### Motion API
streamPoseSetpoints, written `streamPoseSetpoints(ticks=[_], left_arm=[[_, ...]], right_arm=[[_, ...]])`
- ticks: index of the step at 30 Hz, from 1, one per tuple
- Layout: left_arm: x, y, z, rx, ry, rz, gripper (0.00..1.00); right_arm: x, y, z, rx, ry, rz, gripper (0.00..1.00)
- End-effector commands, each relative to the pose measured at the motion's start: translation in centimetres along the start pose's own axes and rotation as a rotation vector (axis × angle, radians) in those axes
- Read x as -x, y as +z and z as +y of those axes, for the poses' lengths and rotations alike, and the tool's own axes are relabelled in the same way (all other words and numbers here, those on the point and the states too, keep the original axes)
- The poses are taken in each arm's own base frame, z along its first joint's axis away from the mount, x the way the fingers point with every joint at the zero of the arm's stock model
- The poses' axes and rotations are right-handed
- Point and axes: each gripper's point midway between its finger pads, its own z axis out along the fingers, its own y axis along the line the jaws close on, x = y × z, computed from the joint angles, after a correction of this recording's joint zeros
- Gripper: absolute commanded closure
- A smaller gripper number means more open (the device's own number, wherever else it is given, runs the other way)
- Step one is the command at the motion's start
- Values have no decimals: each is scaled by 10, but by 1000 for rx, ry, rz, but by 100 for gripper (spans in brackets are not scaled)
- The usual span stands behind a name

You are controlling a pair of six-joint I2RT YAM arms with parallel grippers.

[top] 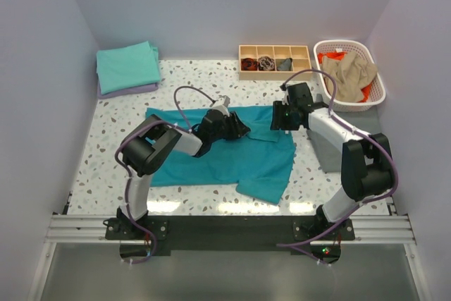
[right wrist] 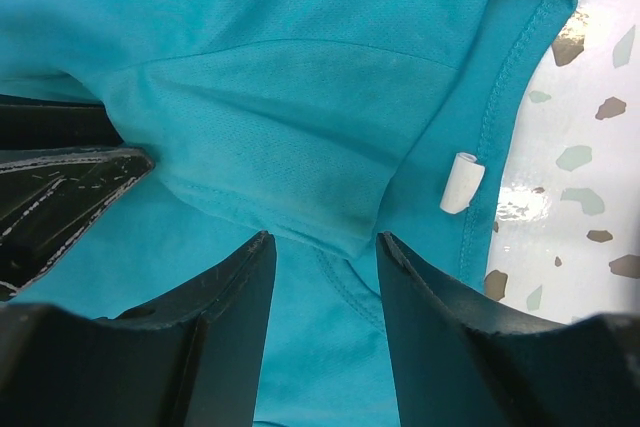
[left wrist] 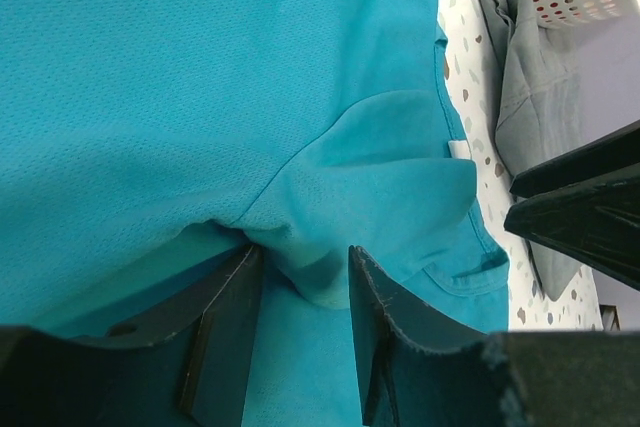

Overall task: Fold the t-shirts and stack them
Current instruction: Fold the tshirt

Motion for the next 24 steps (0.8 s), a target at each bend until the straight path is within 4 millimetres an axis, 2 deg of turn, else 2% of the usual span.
streamPoseSetpoints(ticks=[1,5,6,8,9,13,15,16,18,20,21,22,24], left_arm=[[11,10,-11,-7,43,-36,56],[12,8,-15,-12,54,-39,68],[13,7,-17,-18,61,-38,74],[21,4,-23,-25,80,-48,84],[27,2,-33,-40,89,-58,86],[35,-4,-44,-32,116,-35,98],[43,-5,-54,-41,121,-28,99],[40,-6,-53,-31,120,-5,99],[44,-5,-65,-55,120,19,99],[34,-5,-65,-44,117,92,98],[37,1,-70,-50,119,106,98],[27,1,-65,-25,110,160,98],[20,6,-71,-51,106,222,94]], right_arm=[[10,-3,2,-3,-8,-43,51],[10,-3,3,0,-8,-46,51],[10,-3,3,0,-8,-46,51],[10,-4,3,2,-9,-45,51],[9,-4,4,5,-9,-43,51],[9,-6,5,10,-7,-46,51],[9,-7,5,13,-7,-48,51],[9,-7,5,13,-6,-48,51],[8,-8,5,13,-7,-48,51],[7,-8,5,15,-4,-45,51],[8,-8,6,19,-4,-48,51],[7,-8,5,18,-3,-47,51],[6,-9,5,19,-3,-45,51]])
